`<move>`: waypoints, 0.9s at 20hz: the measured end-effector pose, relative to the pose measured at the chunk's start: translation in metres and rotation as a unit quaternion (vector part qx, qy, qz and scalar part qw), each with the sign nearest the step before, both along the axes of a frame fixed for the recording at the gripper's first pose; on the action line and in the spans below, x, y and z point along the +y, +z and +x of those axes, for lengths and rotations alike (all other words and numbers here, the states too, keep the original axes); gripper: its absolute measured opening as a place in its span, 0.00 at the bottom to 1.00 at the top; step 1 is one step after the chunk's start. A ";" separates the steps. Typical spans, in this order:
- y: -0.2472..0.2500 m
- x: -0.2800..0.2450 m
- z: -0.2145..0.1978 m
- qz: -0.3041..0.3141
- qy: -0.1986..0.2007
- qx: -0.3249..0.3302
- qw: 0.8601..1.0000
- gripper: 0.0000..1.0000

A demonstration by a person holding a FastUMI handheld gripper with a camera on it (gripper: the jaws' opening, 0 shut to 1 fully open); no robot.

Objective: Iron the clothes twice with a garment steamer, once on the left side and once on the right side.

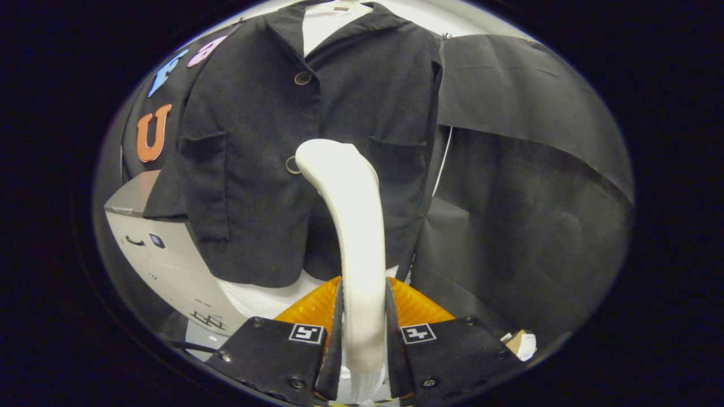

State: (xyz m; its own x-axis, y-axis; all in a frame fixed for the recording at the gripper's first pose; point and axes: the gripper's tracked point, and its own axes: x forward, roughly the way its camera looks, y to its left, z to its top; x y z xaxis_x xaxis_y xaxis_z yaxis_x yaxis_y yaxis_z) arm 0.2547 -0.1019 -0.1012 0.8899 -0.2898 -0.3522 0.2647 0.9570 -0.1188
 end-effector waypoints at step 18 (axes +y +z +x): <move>-0.061 0.003 -0.013 0.021 0.000 0.058 0.998 0.36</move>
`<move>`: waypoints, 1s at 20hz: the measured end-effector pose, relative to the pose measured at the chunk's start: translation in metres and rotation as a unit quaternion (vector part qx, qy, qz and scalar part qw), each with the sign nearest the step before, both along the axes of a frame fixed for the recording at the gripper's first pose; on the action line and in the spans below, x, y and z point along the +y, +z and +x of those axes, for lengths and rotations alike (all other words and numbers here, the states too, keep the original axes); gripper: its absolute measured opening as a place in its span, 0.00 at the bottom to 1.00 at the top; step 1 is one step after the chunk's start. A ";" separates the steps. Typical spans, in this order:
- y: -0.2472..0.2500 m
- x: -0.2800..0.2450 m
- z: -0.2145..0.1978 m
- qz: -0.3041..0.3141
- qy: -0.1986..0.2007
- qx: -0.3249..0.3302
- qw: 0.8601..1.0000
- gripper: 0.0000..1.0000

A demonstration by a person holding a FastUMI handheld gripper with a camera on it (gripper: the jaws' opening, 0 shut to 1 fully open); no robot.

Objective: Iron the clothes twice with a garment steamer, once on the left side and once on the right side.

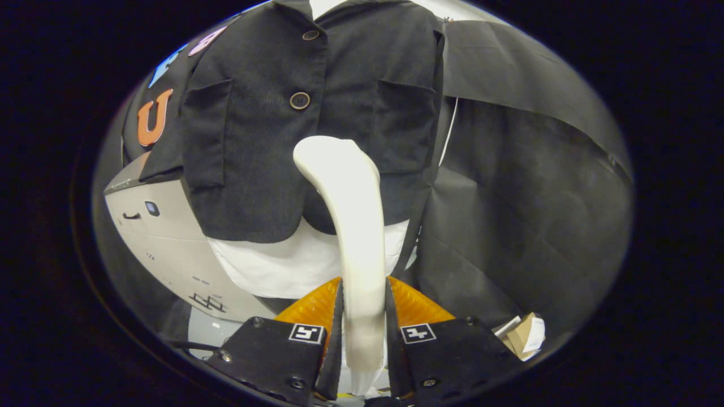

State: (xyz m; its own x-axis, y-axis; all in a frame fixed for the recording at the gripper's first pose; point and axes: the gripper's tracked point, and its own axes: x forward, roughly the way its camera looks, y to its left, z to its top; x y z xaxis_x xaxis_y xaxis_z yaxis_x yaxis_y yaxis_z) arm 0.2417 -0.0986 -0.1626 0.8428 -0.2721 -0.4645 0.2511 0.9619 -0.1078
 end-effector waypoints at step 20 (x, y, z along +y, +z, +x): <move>0.030 0.003 -0.031 0.054 0.052 -0.038 0.996 0.36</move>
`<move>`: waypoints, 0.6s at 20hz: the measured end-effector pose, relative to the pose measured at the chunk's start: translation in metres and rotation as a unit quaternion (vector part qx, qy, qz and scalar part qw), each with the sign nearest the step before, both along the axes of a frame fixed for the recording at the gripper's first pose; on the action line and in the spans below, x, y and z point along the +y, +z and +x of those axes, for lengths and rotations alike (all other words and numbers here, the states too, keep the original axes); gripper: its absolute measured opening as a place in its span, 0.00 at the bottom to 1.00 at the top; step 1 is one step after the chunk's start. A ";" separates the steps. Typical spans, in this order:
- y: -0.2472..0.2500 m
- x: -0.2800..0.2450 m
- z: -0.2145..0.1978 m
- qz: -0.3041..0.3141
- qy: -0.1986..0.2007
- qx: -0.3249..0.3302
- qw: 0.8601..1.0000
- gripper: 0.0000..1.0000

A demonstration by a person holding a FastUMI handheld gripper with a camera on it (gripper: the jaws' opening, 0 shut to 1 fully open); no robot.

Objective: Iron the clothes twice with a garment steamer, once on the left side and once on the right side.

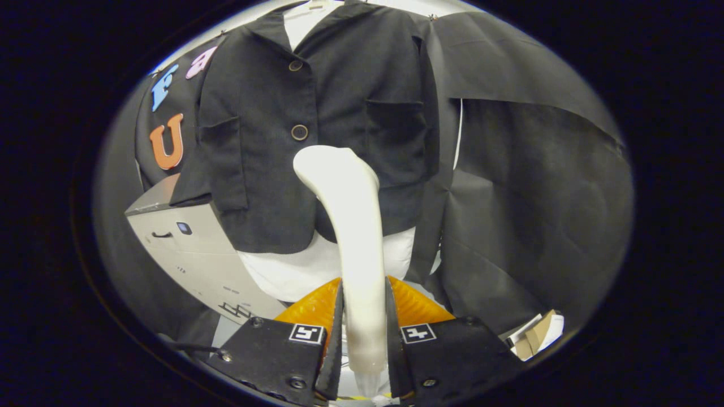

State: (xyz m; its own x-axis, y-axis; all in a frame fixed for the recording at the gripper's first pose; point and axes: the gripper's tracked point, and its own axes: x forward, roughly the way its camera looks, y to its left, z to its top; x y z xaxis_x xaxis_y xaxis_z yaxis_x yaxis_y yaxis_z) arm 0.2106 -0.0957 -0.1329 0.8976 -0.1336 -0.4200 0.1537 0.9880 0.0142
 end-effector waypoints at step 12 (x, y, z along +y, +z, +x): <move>0.042 0.092 -0.148 0.001 -0.003 -0.049 0.999 0.36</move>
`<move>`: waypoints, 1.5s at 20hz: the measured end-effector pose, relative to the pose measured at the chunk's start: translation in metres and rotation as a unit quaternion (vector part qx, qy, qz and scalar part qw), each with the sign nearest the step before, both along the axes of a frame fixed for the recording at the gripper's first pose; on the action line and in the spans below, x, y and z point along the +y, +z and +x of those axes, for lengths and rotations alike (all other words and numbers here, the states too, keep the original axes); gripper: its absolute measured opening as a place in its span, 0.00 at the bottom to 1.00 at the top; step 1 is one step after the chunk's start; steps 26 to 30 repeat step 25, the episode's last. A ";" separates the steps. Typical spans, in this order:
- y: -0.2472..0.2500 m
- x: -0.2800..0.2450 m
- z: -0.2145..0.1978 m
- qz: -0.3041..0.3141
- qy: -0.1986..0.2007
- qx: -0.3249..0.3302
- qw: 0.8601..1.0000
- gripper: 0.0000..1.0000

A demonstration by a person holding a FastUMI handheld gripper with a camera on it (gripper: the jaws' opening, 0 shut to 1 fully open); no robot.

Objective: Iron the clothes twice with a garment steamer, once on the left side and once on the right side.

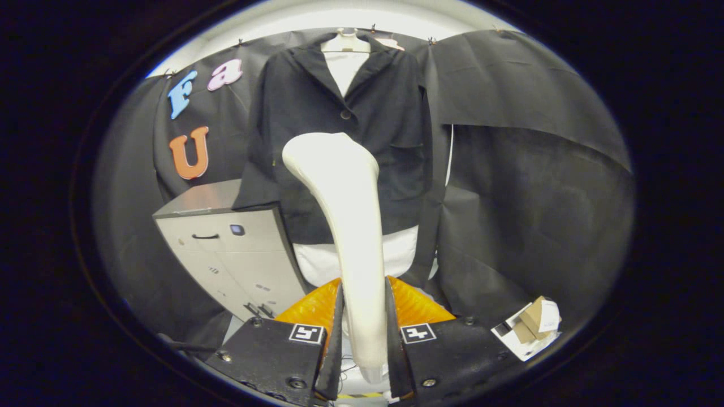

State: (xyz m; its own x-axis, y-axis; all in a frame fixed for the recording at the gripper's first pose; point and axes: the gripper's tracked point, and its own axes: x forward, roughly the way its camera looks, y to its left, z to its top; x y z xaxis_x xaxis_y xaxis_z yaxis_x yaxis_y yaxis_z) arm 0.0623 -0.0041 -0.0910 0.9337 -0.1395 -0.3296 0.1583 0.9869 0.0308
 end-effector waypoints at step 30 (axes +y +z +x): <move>-0.005 0.084 -0.130 -0.014 0.072 -0.018 0.997 0.36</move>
